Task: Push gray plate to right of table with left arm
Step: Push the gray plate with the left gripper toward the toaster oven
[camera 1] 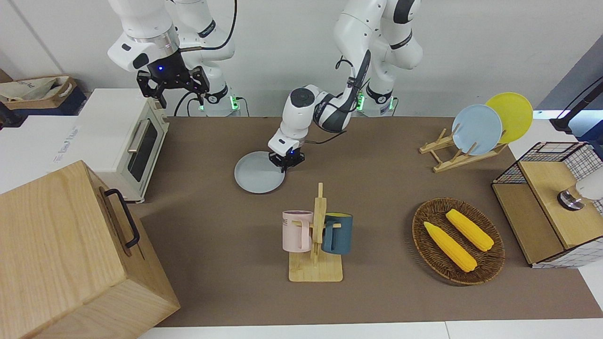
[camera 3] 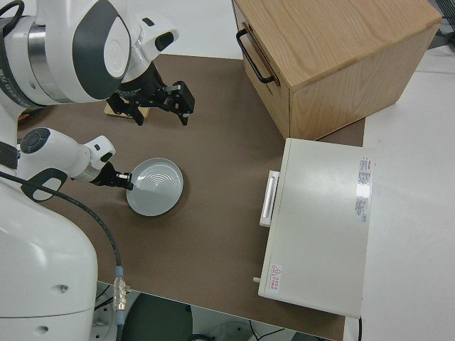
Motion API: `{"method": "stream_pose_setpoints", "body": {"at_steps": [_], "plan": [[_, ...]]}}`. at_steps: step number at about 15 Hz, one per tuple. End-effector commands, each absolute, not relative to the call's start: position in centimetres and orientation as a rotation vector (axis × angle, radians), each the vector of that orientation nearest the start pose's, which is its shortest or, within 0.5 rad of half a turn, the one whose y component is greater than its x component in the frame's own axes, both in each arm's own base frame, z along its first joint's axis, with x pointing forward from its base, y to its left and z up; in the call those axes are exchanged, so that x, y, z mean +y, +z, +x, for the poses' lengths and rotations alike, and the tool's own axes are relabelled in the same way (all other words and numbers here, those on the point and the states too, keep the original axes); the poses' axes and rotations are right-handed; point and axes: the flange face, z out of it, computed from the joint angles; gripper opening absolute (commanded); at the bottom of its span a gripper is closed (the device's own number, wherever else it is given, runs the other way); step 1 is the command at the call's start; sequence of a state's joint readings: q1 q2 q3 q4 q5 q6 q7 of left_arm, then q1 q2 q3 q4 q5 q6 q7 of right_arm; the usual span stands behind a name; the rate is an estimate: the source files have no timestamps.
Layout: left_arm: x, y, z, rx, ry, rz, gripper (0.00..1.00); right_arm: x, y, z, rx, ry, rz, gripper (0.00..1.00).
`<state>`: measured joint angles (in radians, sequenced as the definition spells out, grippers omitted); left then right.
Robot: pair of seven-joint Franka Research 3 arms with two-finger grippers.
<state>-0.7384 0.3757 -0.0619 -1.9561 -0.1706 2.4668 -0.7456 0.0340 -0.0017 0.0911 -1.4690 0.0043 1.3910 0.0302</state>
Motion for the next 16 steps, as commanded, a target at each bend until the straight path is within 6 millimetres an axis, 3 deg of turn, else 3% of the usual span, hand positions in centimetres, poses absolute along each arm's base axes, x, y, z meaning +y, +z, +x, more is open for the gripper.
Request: {"method": "stream_pose_setpoints", "body": {"at_steps": [1,8,10,12,13,14,16], "plan": [[-48.6,25.8,42.9,-0.144,0.087,-3.293,0.00,6.4,66.0,52.7,-0.145,0.128,-3.130,0.983],[-49.7,26.6,42.8,-0.156,0.072,-3.308,0.00,6.4,66.0,52.7,-0.142,0.128,-3.130,0.983],[-49.5,26.7,42.9,-0.150,0.066,-3.308,0.07,6.4,66.0,52.7,-0.145,0.128,-3.130,0.983],[-49.2,26.8,43.2,-0.134,0.061,-3.306,0.29,6.4,66.0,52.7,-0.145,0.128,-3.130,0.983],[-49.1,27.0,43.4,-0.127,0.057,-3.305,0.51,6.4,66.0,52.7,-0.145,0.128,-3.130,0.983],[-48.8,27.0,43.6,-0.123,0.058,-3.299,0.66,6.5,66.1,52.7,-0.145,0.126,-3.130,0.983],[-48.5,27.7,43.7,-0.086,0.056,-3.288,0.85,6.5,66.0,52.7,-0.147,0.128,-3.130,0.983]]}}
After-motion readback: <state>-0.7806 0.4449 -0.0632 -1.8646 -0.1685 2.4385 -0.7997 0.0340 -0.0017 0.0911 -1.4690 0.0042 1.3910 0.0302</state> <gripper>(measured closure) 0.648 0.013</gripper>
